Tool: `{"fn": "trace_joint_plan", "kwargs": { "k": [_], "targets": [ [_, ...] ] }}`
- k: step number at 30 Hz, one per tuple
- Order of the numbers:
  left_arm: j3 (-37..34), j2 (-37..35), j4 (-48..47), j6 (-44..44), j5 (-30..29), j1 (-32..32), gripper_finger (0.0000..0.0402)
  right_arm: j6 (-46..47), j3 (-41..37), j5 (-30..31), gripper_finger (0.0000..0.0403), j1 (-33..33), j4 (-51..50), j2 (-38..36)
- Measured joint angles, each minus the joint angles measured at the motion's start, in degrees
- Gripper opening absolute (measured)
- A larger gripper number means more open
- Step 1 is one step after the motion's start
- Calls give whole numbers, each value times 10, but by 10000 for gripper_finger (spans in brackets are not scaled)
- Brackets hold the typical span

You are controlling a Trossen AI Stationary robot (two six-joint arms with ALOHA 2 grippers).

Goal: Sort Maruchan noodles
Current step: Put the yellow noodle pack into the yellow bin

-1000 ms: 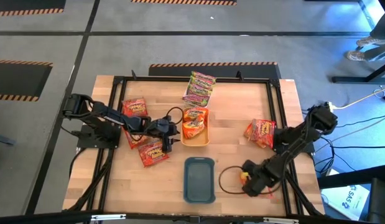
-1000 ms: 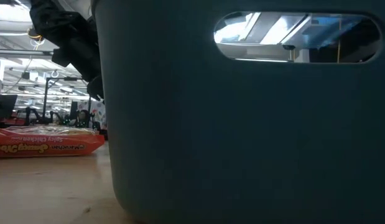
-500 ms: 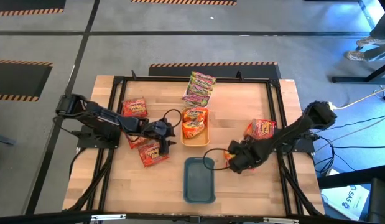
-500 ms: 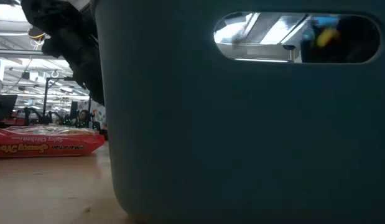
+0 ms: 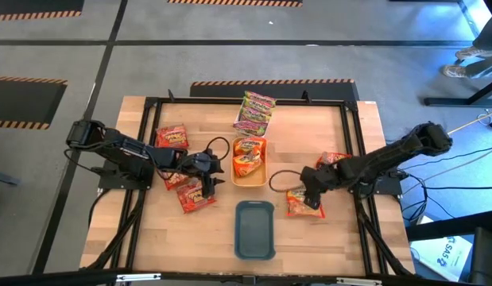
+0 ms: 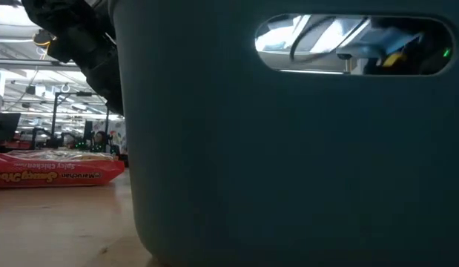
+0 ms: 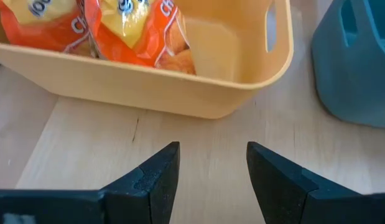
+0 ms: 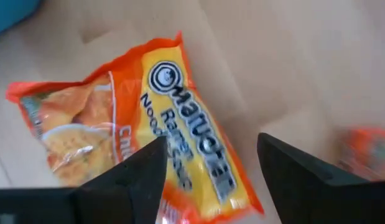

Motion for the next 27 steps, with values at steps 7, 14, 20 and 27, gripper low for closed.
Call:
{"fn": "trace_joint_plan", "kwargs": {
  "k": [7, 14, 20, 27],
  "targets": [
    [0, 0, 8, 7, 0, 1, 183, -103, -81, -165, 234, -95, 158, 5],
    [0, 0, 17, 12, -3, 1, 183, -119, -98, -197, 234, -108, 183, 6],
    [0, 0, 17, 21, -3, 1, 183, -119, -97, -203, 213, -109, 204, 37],
    [0, 0, 17, 36, -3, 1, 183, -118, -96, -205, 141, -109, 214, 60]
  ]
}}
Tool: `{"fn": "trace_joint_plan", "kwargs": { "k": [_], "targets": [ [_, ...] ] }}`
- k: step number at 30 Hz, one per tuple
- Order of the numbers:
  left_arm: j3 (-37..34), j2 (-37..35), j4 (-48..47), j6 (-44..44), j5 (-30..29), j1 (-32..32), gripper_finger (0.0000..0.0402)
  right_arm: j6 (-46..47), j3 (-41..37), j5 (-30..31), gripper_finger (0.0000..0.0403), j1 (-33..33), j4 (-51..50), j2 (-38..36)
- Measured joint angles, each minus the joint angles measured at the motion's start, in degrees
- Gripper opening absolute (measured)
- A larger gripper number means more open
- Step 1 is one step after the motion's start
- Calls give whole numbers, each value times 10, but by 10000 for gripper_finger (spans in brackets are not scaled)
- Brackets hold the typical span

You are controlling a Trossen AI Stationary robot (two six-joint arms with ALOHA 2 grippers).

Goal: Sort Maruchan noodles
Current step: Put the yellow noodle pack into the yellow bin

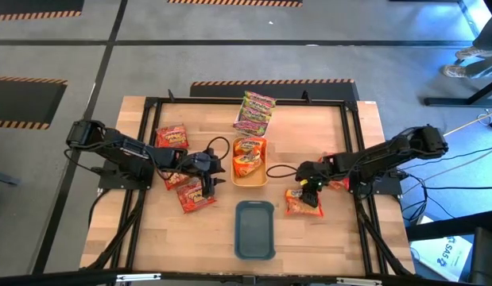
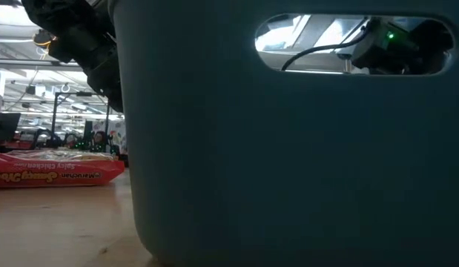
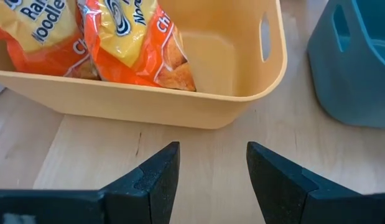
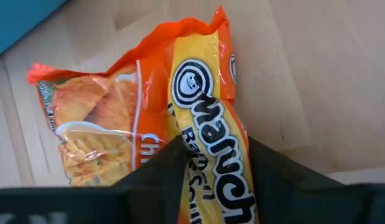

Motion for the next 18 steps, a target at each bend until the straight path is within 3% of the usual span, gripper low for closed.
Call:
{"fn": "trace_joint_plan", "kwargs": {
  "k": [12, 18],
  "targets": [
    [0, 0, 0, 9, -31, 0, 183, -5, 12, 2, 12, 1, -1, -1],
    [0, 0, -2, -2, -44, 2, 183, -35, 38, 4, 9, 1, -7, -1]
  ]
}}
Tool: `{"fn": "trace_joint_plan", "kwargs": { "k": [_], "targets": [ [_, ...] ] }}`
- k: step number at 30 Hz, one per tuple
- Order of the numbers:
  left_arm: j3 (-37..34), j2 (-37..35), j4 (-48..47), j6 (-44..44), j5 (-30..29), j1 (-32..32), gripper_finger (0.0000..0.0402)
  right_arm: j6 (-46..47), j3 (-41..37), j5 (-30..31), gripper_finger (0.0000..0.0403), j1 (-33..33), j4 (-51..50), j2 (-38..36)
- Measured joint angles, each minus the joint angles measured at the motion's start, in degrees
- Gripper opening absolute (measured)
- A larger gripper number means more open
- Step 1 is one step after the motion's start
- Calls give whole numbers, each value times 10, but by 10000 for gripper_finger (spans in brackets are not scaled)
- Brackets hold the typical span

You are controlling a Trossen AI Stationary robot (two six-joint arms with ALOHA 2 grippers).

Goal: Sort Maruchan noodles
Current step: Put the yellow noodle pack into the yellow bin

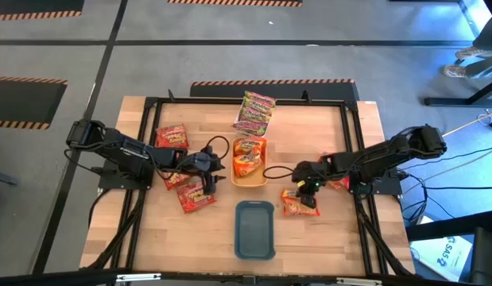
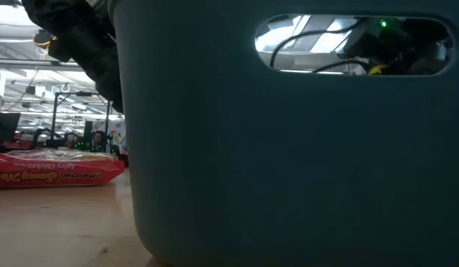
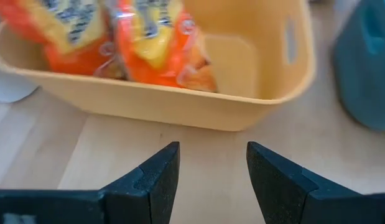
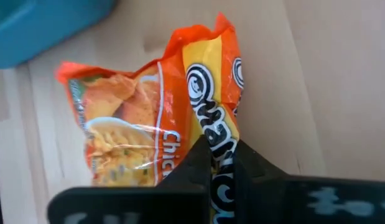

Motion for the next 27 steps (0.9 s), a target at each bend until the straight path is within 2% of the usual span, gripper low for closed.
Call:
{"fn": "trace_joint_plan", "kwargs": {
  "k": [4, 8, 16, 20, 24, 27],
  "targets": [
    [0, 0, -1, -14, -7, 7, 183, -26, 39, 8, 5, 0, -51, 0],
    [0, 0, -3, -23, -2, 6, 183, -60, 101, 23, 4, 0, -152, 0],
    [0, 0, -4, -23, 0, 4, 183, -109, 223, 95, 3, 0, -295, 0],
    [0, 0, -3, -22, -6, 4, 183, -131, 289, 153, 2, 0, -371, -1],
    [0, 0, -2, -20, -20, 4, 183, -157, 338, 215, 2, 0, -361, -1],
    [0, 0, -2, -19, -19, 4, 183, -189, 345, 273, 1, 0, -290, 2]
  ]
}}
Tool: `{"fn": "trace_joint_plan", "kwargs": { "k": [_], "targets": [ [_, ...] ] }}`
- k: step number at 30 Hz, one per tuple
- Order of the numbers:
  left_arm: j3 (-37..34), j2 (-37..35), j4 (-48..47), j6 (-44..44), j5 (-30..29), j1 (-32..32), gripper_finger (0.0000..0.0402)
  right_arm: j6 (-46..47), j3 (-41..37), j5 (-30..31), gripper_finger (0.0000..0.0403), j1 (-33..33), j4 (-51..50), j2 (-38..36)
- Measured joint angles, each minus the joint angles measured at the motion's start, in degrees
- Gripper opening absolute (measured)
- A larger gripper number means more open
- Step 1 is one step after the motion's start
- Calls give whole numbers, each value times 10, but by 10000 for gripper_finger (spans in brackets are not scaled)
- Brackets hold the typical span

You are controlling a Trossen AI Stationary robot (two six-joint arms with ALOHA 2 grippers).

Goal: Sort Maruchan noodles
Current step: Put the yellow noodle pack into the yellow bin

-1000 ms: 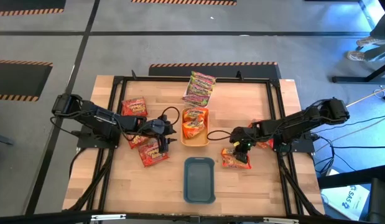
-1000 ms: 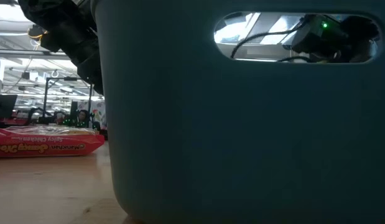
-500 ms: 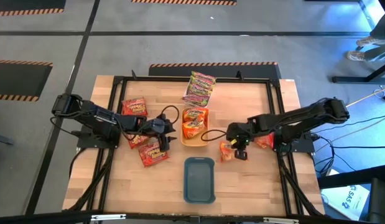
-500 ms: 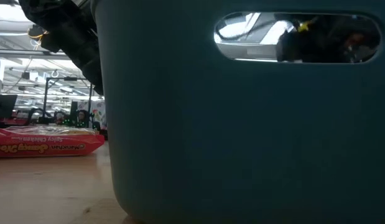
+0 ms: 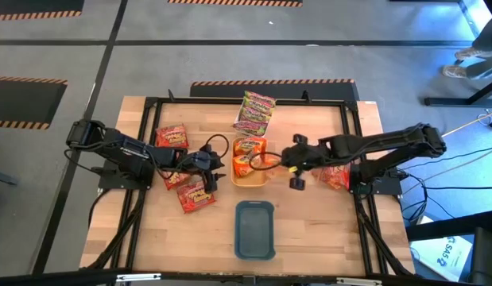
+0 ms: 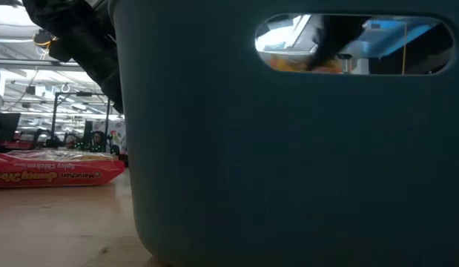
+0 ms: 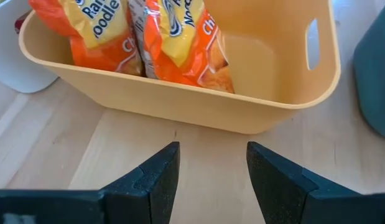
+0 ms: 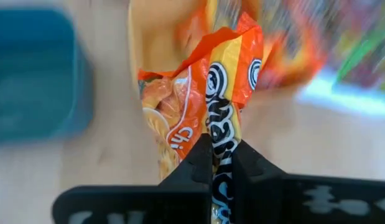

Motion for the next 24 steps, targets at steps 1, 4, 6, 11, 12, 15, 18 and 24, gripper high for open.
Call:
{"fn": "trace_joint_plan", "kwargs": {
  "k": [1, 4, 6, 11, 12, 15, 18, 24],
  "targets": [
    [0, 0, 0, 0, 2, 0, 183, -12, 0, 17, 1, 0, 30, 4],
    [0, 0, 1, 2, 3, -1, 183, -53, 0, 61, 1, 0, 124, 28],
    [0, 0, 5, 2, 3, -2, 183, -87, 0, 72, 1, 0, 185, 55],
    [0, 0, 30, 12, 4, -4, 183, -136, 0, 74, 6, 0, 278, 116],
    [0, 0, 36, 12, 4, -4, 183, -140, 0, 74, 6, 0, 284, 127],
    [0, 0, 37, 16, 4, -4, 183, -149, 0, 73, 4, 0, 299, 154],
    [0, 0, 36, 17, 4, -3, 183, -149, 0, 79, 3, 0, 302, 171],
    [0, 0, 41, 24, 2, -3, 183, -154, -1, 129, 6, -1, 314, 197]
  ]
}}
